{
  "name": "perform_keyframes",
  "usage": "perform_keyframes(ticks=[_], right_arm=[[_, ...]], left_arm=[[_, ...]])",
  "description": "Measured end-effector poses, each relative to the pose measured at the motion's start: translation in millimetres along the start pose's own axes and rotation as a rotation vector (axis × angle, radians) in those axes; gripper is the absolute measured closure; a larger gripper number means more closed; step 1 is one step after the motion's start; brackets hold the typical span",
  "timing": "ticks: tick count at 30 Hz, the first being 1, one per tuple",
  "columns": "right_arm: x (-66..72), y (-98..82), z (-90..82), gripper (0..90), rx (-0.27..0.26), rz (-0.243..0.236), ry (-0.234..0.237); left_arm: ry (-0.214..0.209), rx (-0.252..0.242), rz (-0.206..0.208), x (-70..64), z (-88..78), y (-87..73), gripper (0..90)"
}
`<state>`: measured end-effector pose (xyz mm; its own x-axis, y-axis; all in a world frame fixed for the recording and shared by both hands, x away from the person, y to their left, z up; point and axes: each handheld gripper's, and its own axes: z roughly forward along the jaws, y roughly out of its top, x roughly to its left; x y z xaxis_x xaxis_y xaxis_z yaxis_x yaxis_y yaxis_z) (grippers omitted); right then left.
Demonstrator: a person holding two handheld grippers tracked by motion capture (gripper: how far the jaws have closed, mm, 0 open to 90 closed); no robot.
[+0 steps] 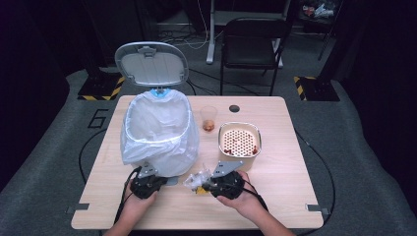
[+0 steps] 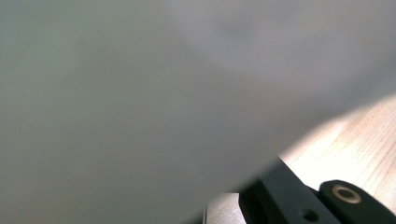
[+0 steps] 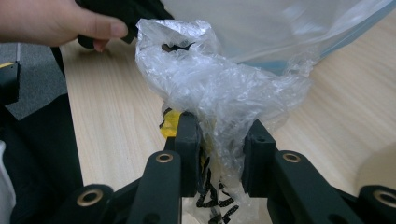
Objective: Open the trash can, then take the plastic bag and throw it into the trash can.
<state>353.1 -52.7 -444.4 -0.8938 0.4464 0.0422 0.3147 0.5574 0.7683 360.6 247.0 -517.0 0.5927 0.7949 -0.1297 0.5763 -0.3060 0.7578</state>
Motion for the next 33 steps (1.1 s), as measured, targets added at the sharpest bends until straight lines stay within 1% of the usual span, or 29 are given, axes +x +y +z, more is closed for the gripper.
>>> perform_keyframes(ticks=[2,3,4,6,8,9,11,13,14,16,17,18,20,21,23,24,26,27,28,32,33], right_arm=[[-3.1,5.4,-7.5,72.1,-0.008,0.003,-0.005],[-6.5,11.1,-14.6,72.0,-0.019,0.01,-0.017],[-6.5,11.1,-14.6,72.0,-0.019,0.01,-0.017],[-10.9,17.5,-21.7,71.9,-0.03,0.004,-0.029],[-15.1,24.4,-29.0,71.9,-0.041,0.015,-0.031],[-19.4,31.4,-35.4,71.9,-0.052,0.019,-0.036],[-20.8,35.0,-38.4,71.9,-0.053,0.024,-0.039],[-24.7,42.8,-43.9,71.8,-0.058,0.012,-0.044],[-25.9,46.5,-46.6,71.9,-0.065,0.015,-0.045],[-27.8,54.3,-52.3,71.9,-0.07,0.016,-0.043],[-28.9,58.3,-54.8,71.8,-0.074,0.003,-0.047],[-29.4,66.0,-59.5,71.7,-0.075,-0.002,-0.051],[-29.9,68.9,-61.2,71.8,-0.076,-0.006,-0.051],[-31.2,77.7,-66.9,71.7,-0.081,-0.004,-0.049],[-32.1,80.8,-69.1,71.7,-0.084,-0.009,-0.049],[-34.4,90.7,-75.3,71.7,-0.104,-0.016,-0.053],[-34.5,93.9,-77.1,71.6,-0.109,-0.013,-0.052],[-34.7,98.4,-79.3,71.5,-0.113,-0.013,-0.054],[-35.4,104.1,-81.3,71.5,-0.122,-0.023,-0.059],[-35.3,123.1,-84.3,71.6,-0.143,-0.033,-0.051],[-35.2,128.5,-85.0,71.6,-0.15,-0.044,-0.05]], left_arm=[[-0.004,-0.005,-0.003,0.0,0.5,-0.1,90.0],[-0.006,-0.006,-0.003,0.2,0.5,-0.2,90.0],[-0.006,-0.006,-0.003,0.2,0.5,-0.2,90.0],[-0.006,-0.004,-0.003,0.2,0.5,0.0,90.0],[-0.007,-0.006,-0.003,0.3,0.5,-0.2,90.0],[-0.005,-0.006,-0.001,0.5,0.4,-0.2,90.0],[-0.005,-0.003,-0.005,0.3,0.3,-0.1,90.0],[-0.004,-0.006,-0.002,0.5,0.3,-0.1,90.0],[-0.005,-0.004,-0.007,0.2,0.3,-0.1,90.0],[-0.003,-0.003,-0.003,0.5,0.2,0.0,90.0],[-0.005,-0.004,-0.007,0.3,0.3,-0.1,90.0],[-0.006,-0.003,-0.008,0.4,0.3,0.0,90.0],[-0.005,-0.003,-0.009,0.2,0.3,-0.1,90.0],[-0.005,-0.004,-0.008,0.2,0.4,-0.1,90.0],[-0.003,-0.003,-0.007,0.4,0.3,0.0,90.0],[-0.002,-0.003,-0.005,0.5,0.2,0.0,90.0],[-0.008,-0.007,-0.013,0.2,0.5,-0.2,90.0],[-0.005,-0.007,-0.012,0.3,0.4,-0.2,90.0],[-0.005,0.0,-0.009,0.4,0.0,0.1,90.0],[-0.007,-0.006,-0.007,0.6,0.4,-0.2,90.0],[-0.005,-0.006,-0.005,0.7,0.3,-0.1,90.0]])
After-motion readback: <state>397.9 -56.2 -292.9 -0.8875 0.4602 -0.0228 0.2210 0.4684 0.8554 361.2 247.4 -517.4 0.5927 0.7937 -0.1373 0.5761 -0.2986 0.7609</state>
